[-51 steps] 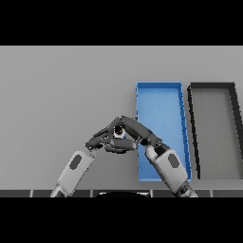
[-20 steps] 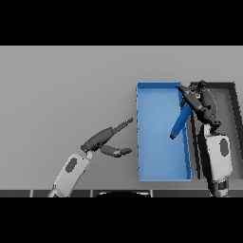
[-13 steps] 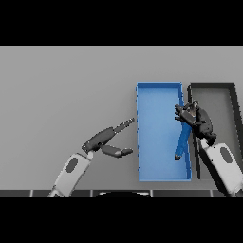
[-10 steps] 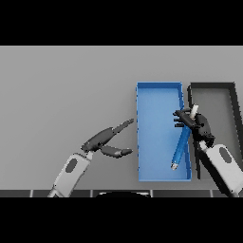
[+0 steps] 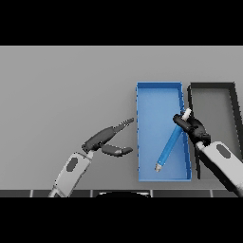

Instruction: Pick up the blue pipe and place it into the blue bin.

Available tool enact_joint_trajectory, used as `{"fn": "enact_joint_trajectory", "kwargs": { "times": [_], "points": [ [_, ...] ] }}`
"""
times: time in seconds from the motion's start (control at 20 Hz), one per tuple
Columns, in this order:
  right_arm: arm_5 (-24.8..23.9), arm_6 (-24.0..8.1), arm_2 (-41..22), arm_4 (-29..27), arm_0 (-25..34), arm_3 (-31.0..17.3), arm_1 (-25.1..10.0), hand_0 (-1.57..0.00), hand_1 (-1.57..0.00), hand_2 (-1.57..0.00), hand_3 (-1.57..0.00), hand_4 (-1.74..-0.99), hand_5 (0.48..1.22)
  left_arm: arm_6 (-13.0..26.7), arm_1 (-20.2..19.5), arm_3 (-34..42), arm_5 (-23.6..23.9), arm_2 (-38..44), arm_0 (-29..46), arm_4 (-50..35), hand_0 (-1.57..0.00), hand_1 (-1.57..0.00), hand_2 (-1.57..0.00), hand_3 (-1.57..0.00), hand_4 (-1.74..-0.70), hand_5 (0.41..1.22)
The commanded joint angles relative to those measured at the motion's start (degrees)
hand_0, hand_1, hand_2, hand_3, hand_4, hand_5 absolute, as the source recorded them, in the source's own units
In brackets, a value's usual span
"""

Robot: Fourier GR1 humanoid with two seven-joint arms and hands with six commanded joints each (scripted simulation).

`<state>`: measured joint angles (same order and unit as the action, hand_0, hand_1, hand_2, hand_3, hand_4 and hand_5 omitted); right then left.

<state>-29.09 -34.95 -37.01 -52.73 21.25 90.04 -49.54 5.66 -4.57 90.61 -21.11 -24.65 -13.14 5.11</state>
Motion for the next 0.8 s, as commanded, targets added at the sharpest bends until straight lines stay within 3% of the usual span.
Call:
{"fn": "enact_joint_trajectory", "kwargs": {
  "times": [0.0,0.1,0.2,0.45,0.55,0.75],
  "points": [
    [0.8,0.0,-1.6,0.3,1.1,-0.5,-0.9,-0.11,-0.10,-0.10,-0.07,-1.141,0.884,0.1,0.2,0.2,0.2,-0.2,0.0,0.1,0.00,0.00,0.00,0.00,-0.88,0.486],
    [1.0,0.0,-3.9,0.8,2.5,-1.0,-1.9,-0.07,-0.07,-0.06,-0.04,-1.131,0.829,-0.3,0.0,0.6,0.2,-0.3,0.6,0.2,0.00,0.00,0.00,0.00,-0.88,0.480],
    [1.1,0.0,-4.6,0.5,2.9,-1.3,-2.3,-0.38,-0.18,-0.08,-0.03,-1.144,0.792,-0.4,-0.2,0.7,0.4,-0.4,1.0,0.6,0.00,0.00,0.00,0.00,-0.88,0.476],
    [1.8,1.6,-4.1,-0.3,2.3,-1.1,-1.4,-0.12,-0.06,-0.03,-0.01,-1.154,0.809,0.2,0.0,1.7,0.7,-0.6,1.1,0.6,0.00,0.00,0.00,0.00,-0.88,0.476],
    [1.9,1.7,-3.9,-0.2,1.7,0.0,-2.5,-0.21,-0.10,-0.02,0.00,-1.152,0.804,1.5,0.1,1.3,0.6,-0.1,0.4,0.0,0.00,0.00,0.00,0.00,-0.89,0.478],
    [2.2,1.9,-4.2,0.3,3.0,-1.4,-1.6,-0.21,-0.10,-0.02,0.00,-1.152,0.798,1.6,0.6,1.0,0.9,-0.3,0.1,0.4,0.00,0.00,0.00,0.00,-0.89,0.480]
  ]
}}
